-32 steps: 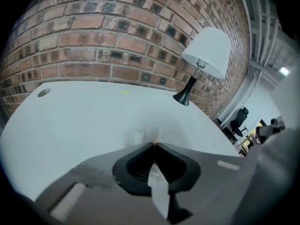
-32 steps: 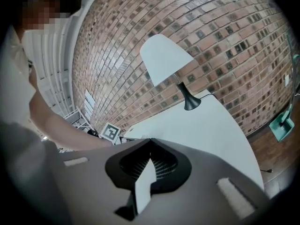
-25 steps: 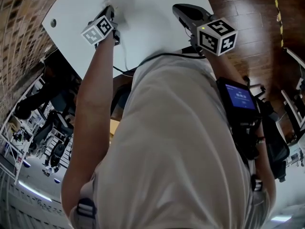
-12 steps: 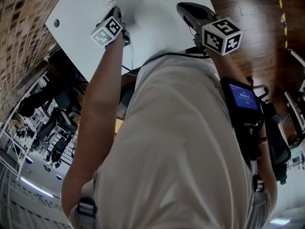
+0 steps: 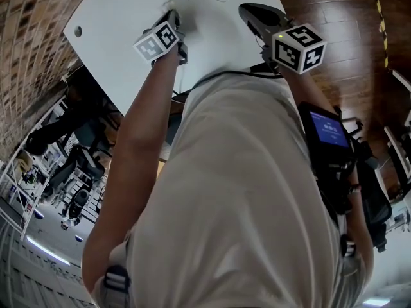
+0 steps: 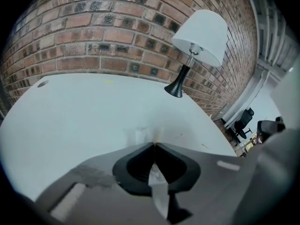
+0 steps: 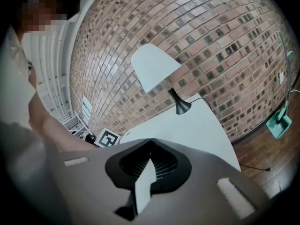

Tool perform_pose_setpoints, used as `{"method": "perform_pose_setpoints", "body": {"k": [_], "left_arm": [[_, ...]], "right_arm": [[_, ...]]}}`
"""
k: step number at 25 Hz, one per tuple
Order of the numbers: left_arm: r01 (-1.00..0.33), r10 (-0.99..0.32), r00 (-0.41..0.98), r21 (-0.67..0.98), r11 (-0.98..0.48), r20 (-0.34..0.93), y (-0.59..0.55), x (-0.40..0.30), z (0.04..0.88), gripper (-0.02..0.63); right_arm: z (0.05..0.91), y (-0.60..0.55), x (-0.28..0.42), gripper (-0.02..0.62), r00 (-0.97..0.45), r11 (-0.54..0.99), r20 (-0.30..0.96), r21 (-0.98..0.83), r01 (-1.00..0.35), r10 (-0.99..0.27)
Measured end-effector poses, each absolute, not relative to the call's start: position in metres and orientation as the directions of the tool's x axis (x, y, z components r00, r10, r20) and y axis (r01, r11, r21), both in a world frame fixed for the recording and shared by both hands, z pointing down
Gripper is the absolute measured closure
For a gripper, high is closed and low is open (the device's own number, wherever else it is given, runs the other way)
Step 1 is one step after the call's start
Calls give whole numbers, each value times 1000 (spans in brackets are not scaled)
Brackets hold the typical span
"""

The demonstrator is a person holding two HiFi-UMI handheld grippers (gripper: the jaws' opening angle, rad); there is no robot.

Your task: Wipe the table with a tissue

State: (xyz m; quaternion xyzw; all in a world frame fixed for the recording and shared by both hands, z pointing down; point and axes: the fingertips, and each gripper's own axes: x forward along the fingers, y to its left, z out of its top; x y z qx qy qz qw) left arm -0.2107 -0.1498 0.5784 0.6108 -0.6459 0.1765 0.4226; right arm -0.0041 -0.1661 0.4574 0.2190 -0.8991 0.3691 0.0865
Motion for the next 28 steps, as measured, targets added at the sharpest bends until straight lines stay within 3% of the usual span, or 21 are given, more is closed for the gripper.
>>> {"method": "perform_pose_setpoints", "body": {"k": [3,7,10,16,24,28], "left_arm": [[-924,-630,146,332,188,763,-151,-201,579,586],[-844,-616,354,525,115,704,-143,-141,572,584],[-850,-606,377,522,75,701,-125,-106,568,584],[-870,-647,319,484,90,693,-111,-75,551,584],[-935,-636,44,256,244,770,-123,-199,555,584],[-949,-598,-12,180,260,802,-131,-232,562,584]], "right_arm": [[455,-169,-1,588,-893,634,308,-628,-450,-329],[444,-173,20,588,-900,648,285,-624,-436,-330],[441,-177,26,588,-904,656,274,-623,-427,-328],[434,-175,54,588,-918,675,261,-622,-397,-299],[431,-177,44,588,-923,689,275,-614,-384,-270],[435,-179,55,588,-910,667,285,-619,-416,-303]]}}
